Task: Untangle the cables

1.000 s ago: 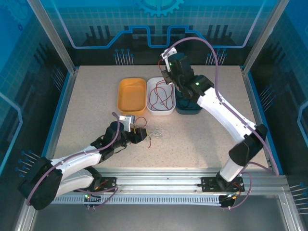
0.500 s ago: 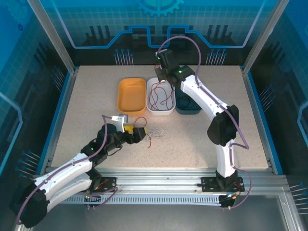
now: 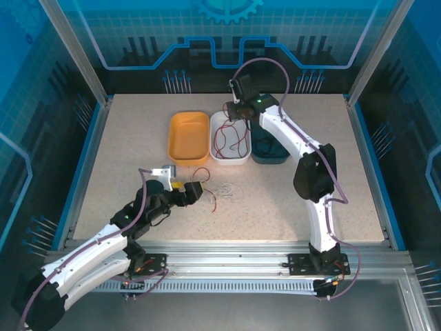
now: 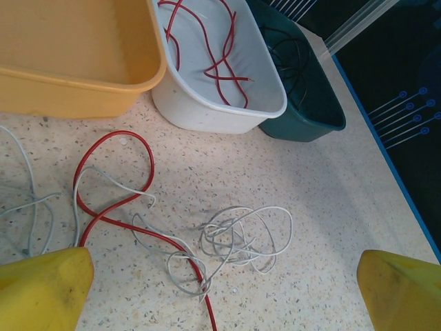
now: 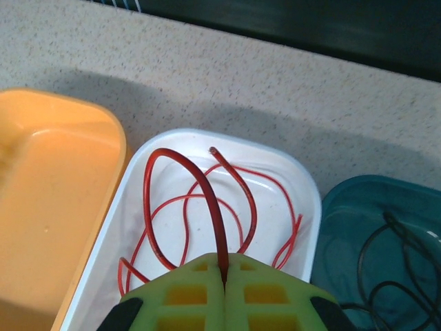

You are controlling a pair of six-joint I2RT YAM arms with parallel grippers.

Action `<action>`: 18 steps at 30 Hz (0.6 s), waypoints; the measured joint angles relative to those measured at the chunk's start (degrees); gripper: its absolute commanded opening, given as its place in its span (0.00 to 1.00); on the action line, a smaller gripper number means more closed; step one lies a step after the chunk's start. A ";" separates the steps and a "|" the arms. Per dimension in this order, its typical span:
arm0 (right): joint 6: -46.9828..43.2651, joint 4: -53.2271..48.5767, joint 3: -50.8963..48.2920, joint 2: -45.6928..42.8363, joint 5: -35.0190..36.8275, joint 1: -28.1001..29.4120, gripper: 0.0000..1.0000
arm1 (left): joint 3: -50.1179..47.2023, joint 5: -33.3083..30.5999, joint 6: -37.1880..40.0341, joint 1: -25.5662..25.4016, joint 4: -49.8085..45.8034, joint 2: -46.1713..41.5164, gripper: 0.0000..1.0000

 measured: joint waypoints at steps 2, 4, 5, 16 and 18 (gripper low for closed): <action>0.15 -0.42 0.00 0.57 -0.76 -0.07 0.00 | 0.00 -0.52 -0.28 0.00 -0.22 0.00 0.99; 0.26 -0.79 0.00 0.92 -1.42 -0.07 0.00 | 0.00 -1.03 -0.83 0.00 -0.37 0.00 0.99; 0.28 -0.92 0.00 1.07 -1.64 -0.07 0.00 | 0.00 -1.31 -0.98 0.00 -0.48 0.00 0.99; 0.46 -3.08 0.00 3.56 -4.17 -0.07 0.02 | 0.00 -2.89 -2.19 0.00 -1.09 0.00 0.99; 0.46 -3.69 0.00 4.44 -4.59 -0.07 0.04 | 0.00 -2.95 -2.36 0.00 -1.16 0.00 0.99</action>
